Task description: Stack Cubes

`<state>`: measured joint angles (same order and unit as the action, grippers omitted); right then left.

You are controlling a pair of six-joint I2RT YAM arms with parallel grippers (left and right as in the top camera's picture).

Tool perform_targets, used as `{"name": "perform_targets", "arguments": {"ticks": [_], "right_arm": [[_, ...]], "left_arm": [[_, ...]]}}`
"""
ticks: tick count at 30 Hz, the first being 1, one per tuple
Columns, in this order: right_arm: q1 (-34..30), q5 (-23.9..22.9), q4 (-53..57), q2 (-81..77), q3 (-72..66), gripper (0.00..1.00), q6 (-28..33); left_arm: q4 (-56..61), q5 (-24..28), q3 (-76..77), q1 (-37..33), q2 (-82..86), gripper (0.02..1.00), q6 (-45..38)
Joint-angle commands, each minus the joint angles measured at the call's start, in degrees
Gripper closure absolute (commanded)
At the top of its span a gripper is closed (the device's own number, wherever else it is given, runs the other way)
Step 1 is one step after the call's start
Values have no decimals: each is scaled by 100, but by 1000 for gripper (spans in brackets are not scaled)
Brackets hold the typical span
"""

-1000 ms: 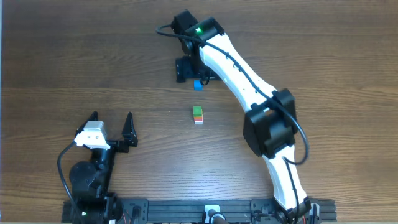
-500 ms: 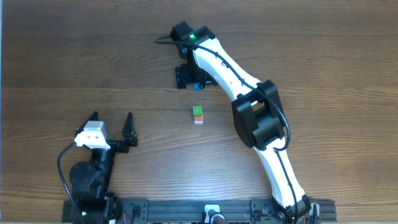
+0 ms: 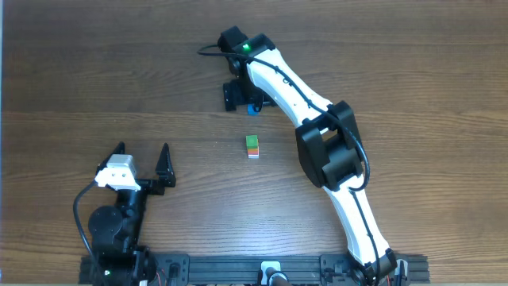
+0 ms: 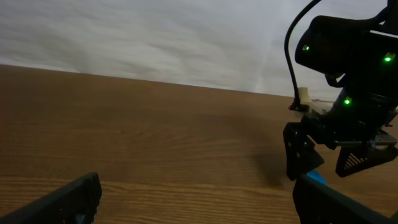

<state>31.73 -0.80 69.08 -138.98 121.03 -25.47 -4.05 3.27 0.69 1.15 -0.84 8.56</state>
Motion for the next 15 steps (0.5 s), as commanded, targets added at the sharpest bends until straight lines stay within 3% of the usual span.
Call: {"name": "perform_targets", "arguments": {"ticks": [1, 15], "right_arm": [[-68, 201, -101, -101, -133, 9, 22], [-68, 289, -166, -138, -203, 49, -127]], "left_arm": [[-2, 76, -37, 17, 46, 18, -85], [-2, 76, -37, 17, 46, 18, -85]]}}
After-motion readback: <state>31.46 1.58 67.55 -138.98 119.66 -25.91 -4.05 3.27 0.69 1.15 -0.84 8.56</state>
